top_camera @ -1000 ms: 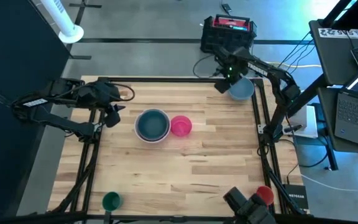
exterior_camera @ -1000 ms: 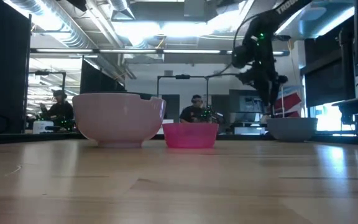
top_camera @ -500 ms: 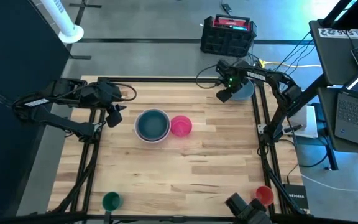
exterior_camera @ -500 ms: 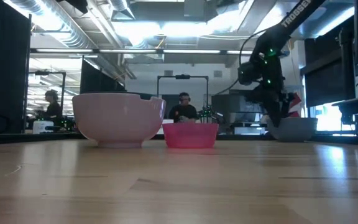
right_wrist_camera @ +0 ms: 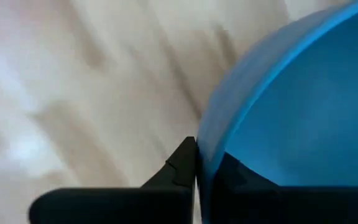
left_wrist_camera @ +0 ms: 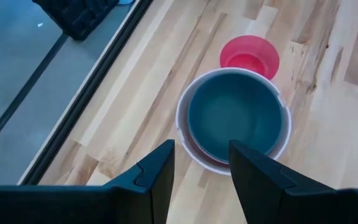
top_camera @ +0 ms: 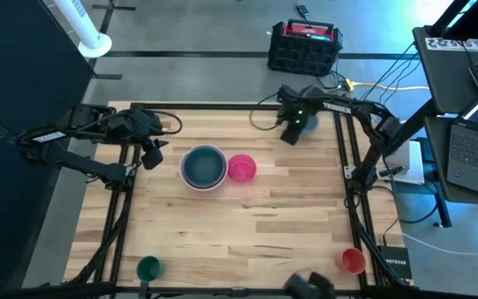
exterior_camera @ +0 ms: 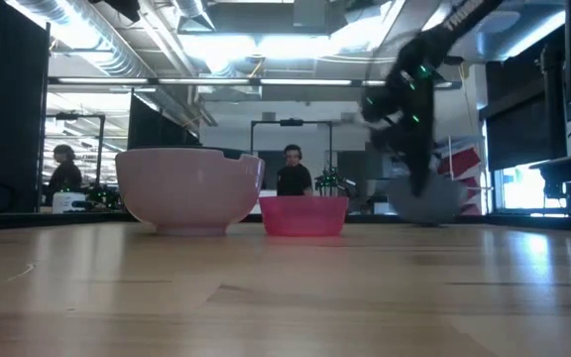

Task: Nest bowls inside each other
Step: Stack the blue bowl on top of the dark blue bowl

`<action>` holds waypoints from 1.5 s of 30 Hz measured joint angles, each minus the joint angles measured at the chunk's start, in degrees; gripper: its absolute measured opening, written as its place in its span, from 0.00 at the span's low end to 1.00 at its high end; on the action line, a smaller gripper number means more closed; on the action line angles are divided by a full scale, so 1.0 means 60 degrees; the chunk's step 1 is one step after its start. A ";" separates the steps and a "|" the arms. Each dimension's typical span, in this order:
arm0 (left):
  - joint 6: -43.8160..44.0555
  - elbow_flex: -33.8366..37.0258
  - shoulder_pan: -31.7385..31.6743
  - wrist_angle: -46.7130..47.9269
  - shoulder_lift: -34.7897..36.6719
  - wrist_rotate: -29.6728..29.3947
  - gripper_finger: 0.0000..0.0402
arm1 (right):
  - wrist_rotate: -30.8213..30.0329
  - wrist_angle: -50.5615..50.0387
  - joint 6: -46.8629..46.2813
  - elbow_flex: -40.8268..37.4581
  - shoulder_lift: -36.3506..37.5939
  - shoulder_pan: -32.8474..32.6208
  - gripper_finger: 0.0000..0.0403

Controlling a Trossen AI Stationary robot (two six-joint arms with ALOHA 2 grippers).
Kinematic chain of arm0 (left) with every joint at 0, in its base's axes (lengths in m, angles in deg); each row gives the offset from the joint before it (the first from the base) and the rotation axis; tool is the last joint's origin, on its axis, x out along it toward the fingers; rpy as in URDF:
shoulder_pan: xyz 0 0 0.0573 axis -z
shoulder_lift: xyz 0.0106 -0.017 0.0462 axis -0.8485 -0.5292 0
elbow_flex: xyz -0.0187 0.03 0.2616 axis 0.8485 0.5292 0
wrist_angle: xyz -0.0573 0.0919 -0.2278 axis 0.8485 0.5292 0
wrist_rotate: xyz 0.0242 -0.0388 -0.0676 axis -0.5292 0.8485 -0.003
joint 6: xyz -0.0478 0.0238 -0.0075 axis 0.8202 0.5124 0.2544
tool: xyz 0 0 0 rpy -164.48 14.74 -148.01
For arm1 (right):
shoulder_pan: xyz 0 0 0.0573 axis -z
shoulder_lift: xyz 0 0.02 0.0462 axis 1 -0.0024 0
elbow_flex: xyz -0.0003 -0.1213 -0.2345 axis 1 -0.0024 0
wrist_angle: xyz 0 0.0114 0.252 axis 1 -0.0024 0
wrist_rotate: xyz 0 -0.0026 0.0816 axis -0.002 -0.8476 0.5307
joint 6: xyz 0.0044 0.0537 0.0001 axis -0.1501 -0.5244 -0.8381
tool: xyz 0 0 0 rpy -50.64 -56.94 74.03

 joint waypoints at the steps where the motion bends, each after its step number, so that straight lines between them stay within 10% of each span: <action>1: -0.0015 0.0000 -0.0036 0.0000 0.0000 -0.0001 0.33 | 0.0057 0.0001 0.0015 0.0355 -0.0069 -0.0314 0.00; 13: -0.0233 0.0000 -0.0441 0.0004 0.0000 -0.0022 0.33 | 0.0709 -0.0011 0.0235 0.4719 -0.1018 -0.4023 0.00; 25: -0.0101 0.0000 -0.0427 0.0071 0.0000 -0.0027 0.33 | 0.0806 -0.1079 0.0569 0.9911 -0.4334 -0.5151 0.00; 45: -0.0190 0.0000 -0.0424 0.0731 0.0000 -0.0025 0.33 | 0.0228 -0.0238 -0.0164 1.0149 -0.5302 -0.6501 0.00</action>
